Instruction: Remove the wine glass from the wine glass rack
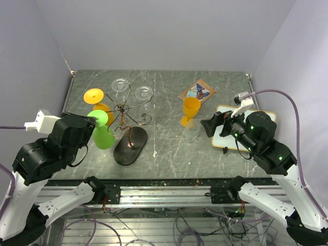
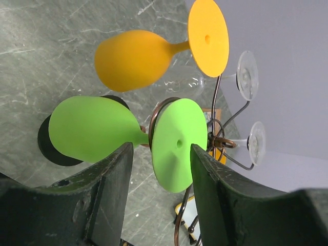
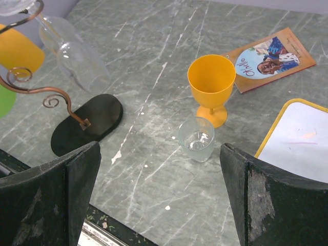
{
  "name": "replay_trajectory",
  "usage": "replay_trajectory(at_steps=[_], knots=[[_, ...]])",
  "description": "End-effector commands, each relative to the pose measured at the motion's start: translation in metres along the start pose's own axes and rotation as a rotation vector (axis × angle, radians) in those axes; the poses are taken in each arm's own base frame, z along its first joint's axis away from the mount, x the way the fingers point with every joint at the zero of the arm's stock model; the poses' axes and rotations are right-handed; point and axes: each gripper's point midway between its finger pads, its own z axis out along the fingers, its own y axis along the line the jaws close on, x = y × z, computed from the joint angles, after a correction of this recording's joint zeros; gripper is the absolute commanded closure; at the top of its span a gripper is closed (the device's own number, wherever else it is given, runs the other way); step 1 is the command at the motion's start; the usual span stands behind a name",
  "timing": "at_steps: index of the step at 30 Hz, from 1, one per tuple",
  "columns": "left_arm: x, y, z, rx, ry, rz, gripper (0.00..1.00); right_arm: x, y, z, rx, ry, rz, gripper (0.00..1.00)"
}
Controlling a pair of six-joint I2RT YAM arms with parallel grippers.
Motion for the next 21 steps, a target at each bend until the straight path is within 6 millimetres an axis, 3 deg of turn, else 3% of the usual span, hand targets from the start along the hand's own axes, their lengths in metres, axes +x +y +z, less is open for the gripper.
replay_trajectory(at_steps=[1,15,21], knots=[[-0.010,0.001,0.005,-0.031,-0.071,-0.017,0.43,0.000,-0.005,0.004,0.017,-0.011,-0.041,0.00],[-0.010,0.007,0.008,-0.070,-0.081,0.001,0.62,0.004,-0.010,0.014,0.041,-0.007,-0.055,0.00],[-0.012,0.014,0.005,-0.097,-0.085,0.014,0.66,0.001,-0.006,0.016,0.029,-0.013,-0.050,0.00]])
